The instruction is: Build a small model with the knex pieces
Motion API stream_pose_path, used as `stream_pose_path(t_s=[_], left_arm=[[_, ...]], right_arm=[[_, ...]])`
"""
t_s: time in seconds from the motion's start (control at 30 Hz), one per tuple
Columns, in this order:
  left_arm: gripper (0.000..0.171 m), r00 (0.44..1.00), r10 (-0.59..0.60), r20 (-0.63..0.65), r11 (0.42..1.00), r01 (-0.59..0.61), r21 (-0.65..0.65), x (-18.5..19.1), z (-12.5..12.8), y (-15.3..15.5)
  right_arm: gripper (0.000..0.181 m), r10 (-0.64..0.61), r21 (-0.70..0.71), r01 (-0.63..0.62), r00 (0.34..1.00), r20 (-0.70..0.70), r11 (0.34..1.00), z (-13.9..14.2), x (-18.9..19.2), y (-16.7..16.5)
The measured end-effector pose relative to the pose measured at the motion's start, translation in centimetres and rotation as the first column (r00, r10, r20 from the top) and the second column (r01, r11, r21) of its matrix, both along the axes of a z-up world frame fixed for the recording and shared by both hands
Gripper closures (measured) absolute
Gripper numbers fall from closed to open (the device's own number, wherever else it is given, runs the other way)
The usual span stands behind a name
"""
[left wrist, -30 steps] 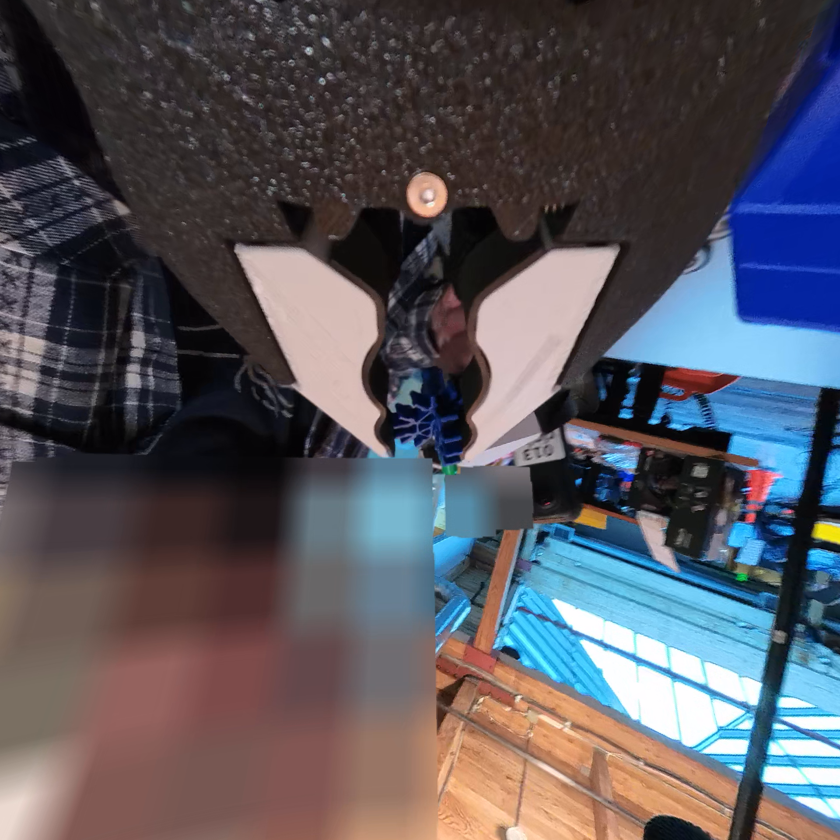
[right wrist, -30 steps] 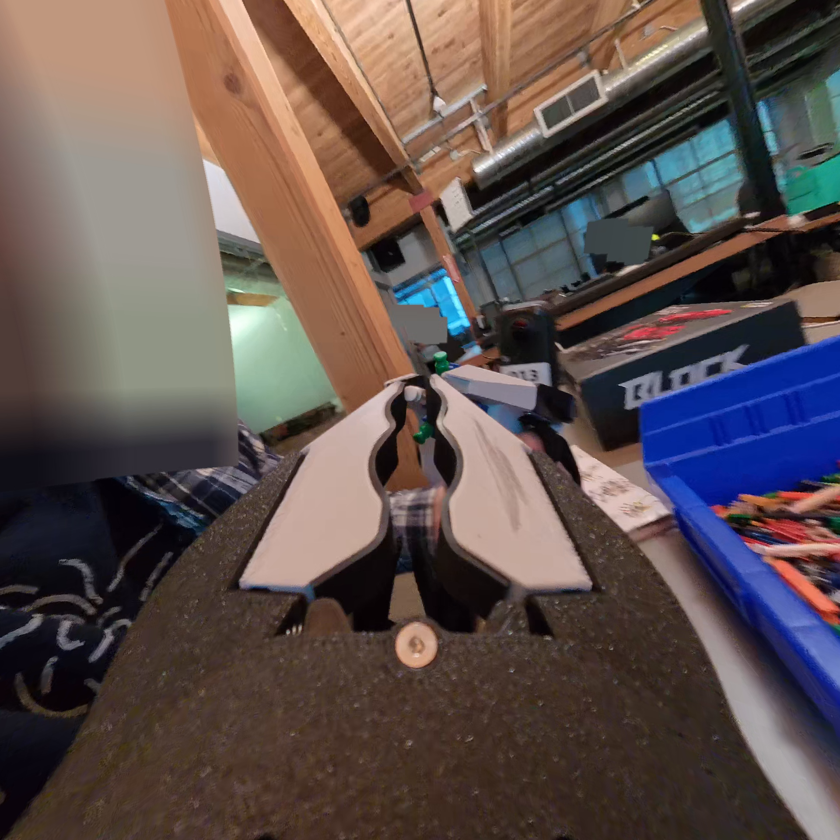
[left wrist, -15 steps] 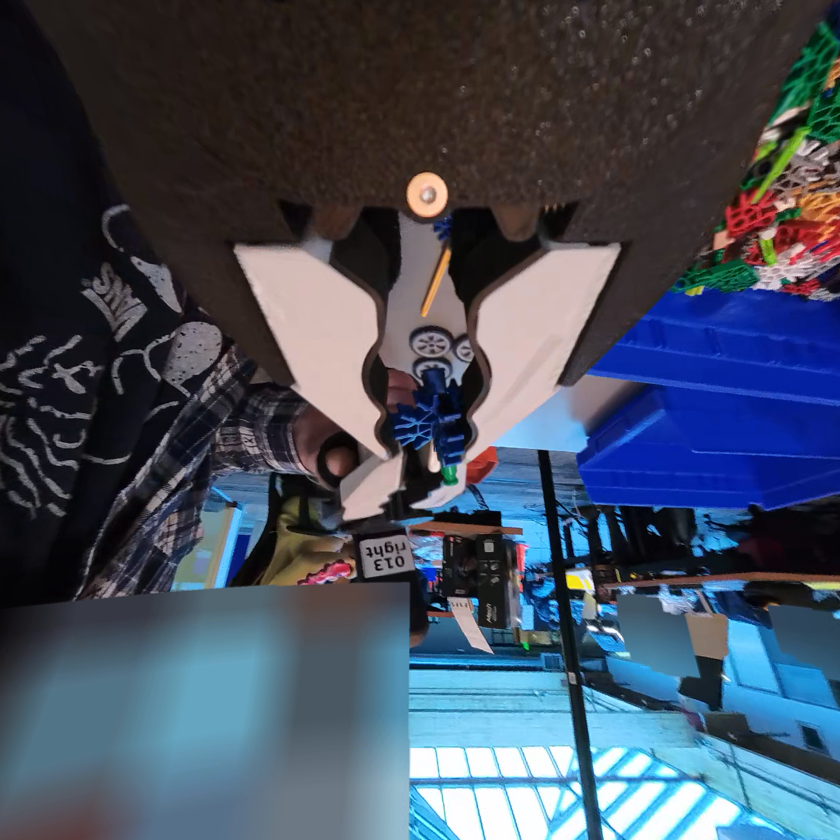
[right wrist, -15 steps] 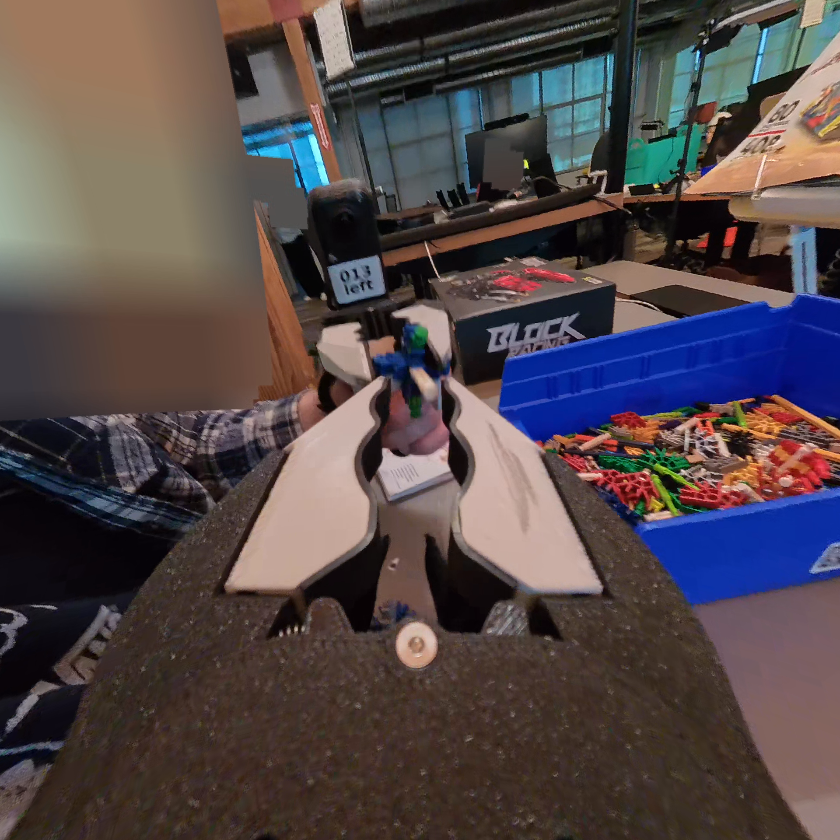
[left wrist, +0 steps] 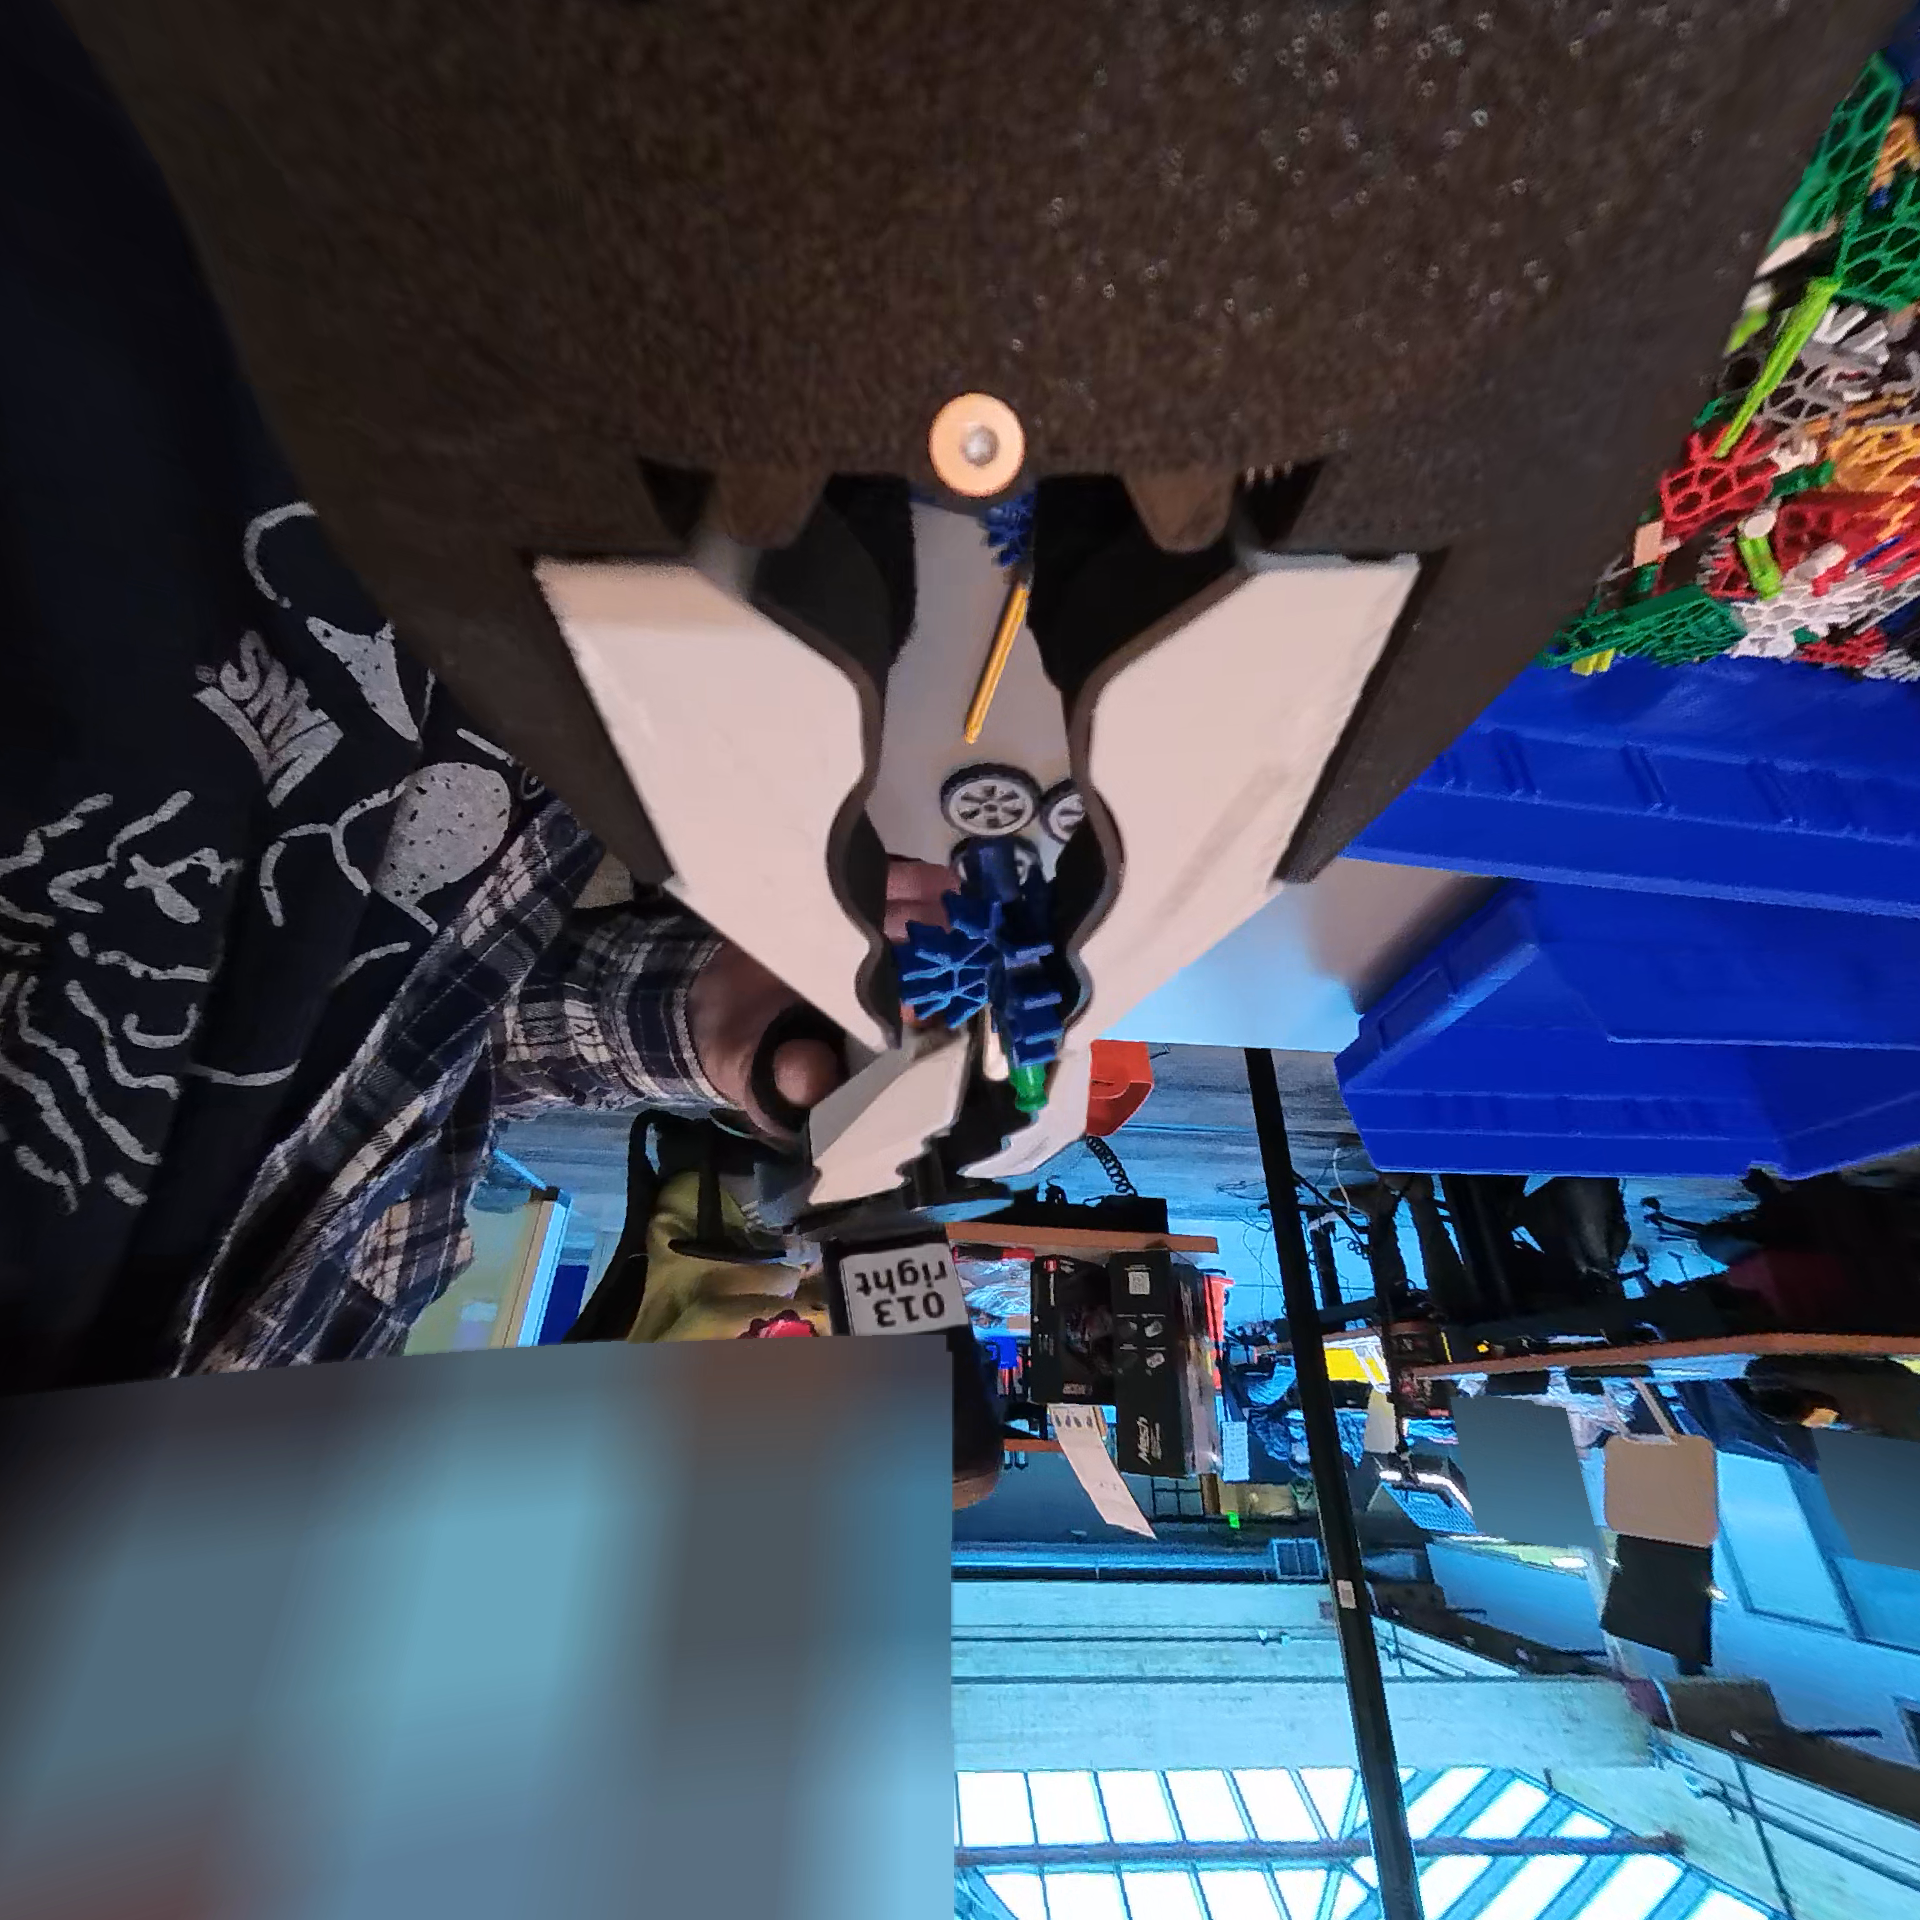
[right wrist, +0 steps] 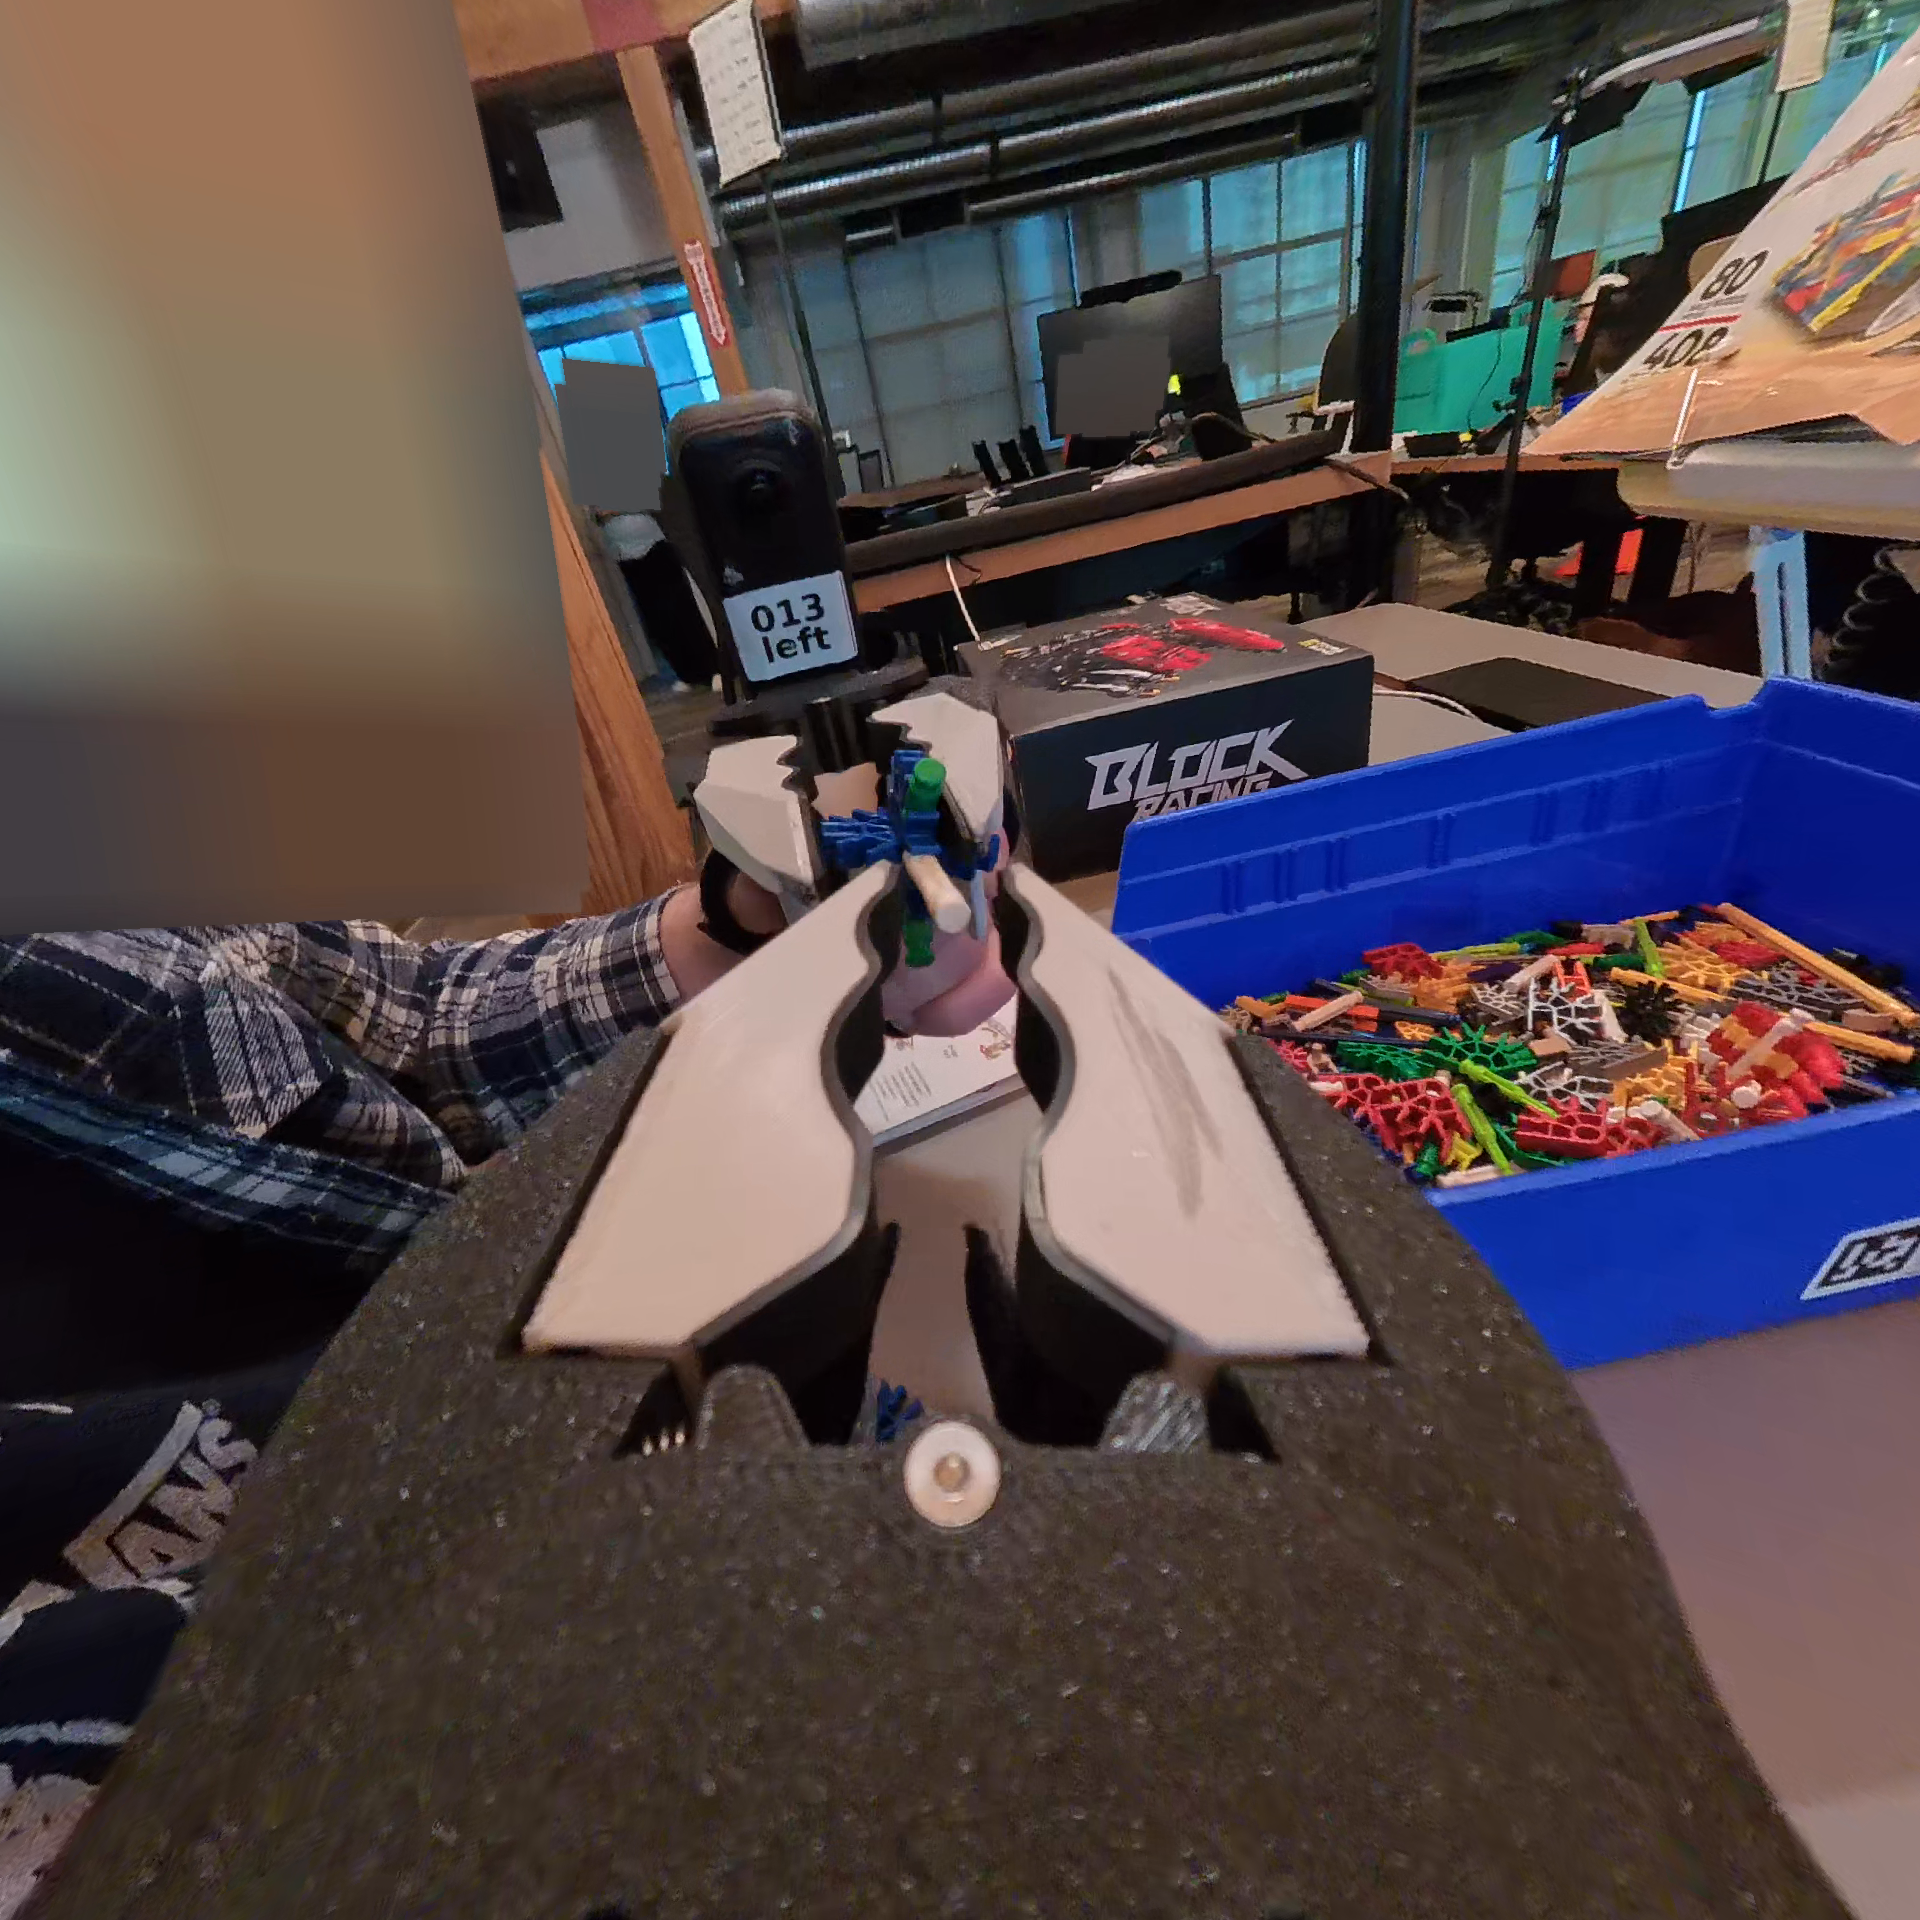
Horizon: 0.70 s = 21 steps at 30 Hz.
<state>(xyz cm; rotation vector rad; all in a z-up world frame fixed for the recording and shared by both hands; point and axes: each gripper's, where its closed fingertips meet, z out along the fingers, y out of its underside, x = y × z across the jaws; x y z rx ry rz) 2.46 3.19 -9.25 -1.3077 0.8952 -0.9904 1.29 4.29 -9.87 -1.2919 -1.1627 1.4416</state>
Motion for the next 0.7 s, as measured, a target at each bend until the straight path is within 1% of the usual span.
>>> stream_pose_path(t_s=[0.03, 0.17, 0.3, 0.4, 0.47, 0.5, 0.53, 0.7], left_arm=[[0.148, 1.000, 0.004, 0.010, 1.000, -0.004, -0.001, 0.0, 0.1, 0.1], [0.147, 1.000, 0.003, 0.028, 1.000, -0.003, 0.001, -0.1, 0.2, 0.4], [0.147, 1.000, 0.006, -0.004, 1.000, -0.005, 0.013, -0.2, 0.1, 0.6], [0.148, 0.997, 0.052, -0.063, 0.998, -0.050, 0.034, -0.6, -0.2, 1.4], [0.148, 0.989, 0.114, -0.092, 0.993, -0.111, 0.045, -1.0, -0.4, 2.4], [0.149, 0.989, 0.118, -0.092, 0.992, -0.114, 0.047, -1.1, -0.4, 2.5], [0.149, 0.989, 0.122, -0.085, 0.992, -0.119, 0.041, -1.3, -0.3, 2.7], [0.150, 0.970, 0.221, -0.102, 0.973, -0.211, 0.095, -2.2, -0.1, 4.1]], right_arm=[[0.171, 0.007, 0.012, -0.007, 1.000, 0.008, 1.000, -0.1, -0.1, -0.1], [0.173, 0.018, 0.027, -0.019, 1.000, 0.020, 0.999, 0.0, -0.3, 0.0], [0.176, 0.033, 0.038, -0.034, 0.999, 0.023, 0.999, 0.1, -0.4, 0.0], [0.177, -0.013, 0.125, 0.006, 0.998, 0.059, 0.992, 0.0, -0.7, 0.5], [0.177, -0.069, 0.188, 0.051, 0.993, 0.092, 0.981, -0.2, -1.1, 1.2], [0.177, -0.087, 0.218, 0.063, 0.991, 0.102, 0.974, -0.3, -1.3, 1.4], [0.179, -0.095, 0.233, 0.069, 0.990, 0.104, 0.970, -0.2, -1.4, 1.6], [0.179, -0.161, 0.255, 0.132, 0.983, 0.094, 0.958, 0.0, -2.3, 3.2]])
